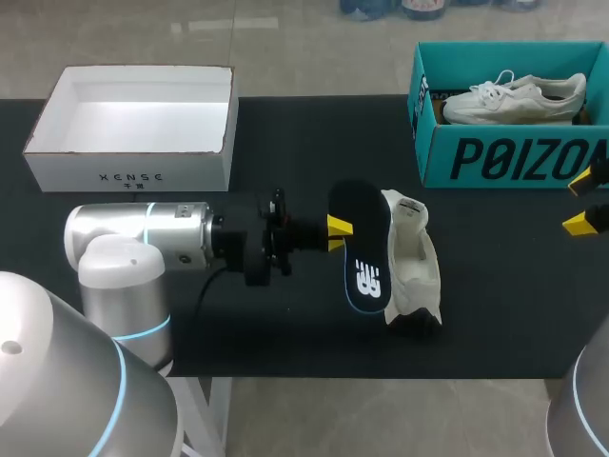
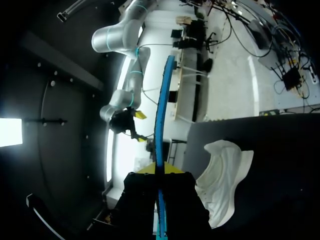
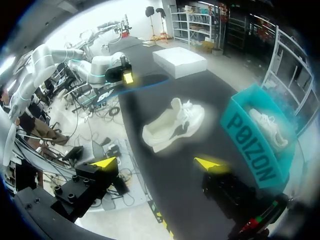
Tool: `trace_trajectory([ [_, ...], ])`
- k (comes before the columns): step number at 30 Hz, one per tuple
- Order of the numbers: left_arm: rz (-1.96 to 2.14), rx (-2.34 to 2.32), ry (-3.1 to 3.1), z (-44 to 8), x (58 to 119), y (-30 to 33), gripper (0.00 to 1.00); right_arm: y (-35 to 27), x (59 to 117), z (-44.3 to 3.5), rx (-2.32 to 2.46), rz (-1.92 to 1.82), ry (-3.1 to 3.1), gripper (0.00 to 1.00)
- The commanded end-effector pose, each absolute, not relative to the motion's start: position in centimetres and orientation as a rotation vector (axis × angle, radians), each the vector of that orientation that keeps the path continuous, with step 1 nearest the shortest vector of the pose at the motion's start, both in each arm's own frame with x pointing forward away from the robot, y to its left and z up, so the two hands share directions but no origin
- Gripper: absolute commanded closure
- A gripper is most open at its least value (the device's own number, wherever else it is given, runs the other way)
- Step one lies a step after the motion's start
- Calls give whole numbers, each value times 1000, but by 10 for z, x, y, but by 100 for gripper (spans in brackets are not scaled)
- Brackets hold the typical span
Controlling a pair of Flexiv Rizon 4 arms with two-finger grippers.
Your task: Take the shoe out of the shoebox, open the shoe tongue, remove and reinsert the insole, then place the shoe into the shoebox
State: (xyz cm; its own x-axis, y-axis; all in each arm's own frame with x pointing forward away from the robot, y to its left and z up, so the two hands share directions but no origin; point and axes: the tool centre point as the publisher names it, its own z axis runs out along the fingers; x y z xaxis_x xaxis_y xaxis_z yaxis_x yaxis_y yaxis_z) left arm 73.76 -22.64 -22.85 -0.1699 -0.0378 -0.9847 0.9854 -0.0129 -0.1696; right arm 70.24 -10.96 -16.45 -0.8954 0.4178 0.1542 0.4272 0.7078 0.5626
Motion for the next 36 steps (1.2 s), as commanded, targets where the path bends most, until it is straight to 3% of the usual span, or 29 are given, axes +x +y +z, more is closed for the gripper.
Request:
trace_trajectory([
  [1,-1355,1099,1300,-229,736,-228,100,-110,701,-165,-718,-956,-2891,0],
  [36,-1615,1042,1465,-256,692,-257,100,-110,701,-165,-718,-956,-2891,0],
])
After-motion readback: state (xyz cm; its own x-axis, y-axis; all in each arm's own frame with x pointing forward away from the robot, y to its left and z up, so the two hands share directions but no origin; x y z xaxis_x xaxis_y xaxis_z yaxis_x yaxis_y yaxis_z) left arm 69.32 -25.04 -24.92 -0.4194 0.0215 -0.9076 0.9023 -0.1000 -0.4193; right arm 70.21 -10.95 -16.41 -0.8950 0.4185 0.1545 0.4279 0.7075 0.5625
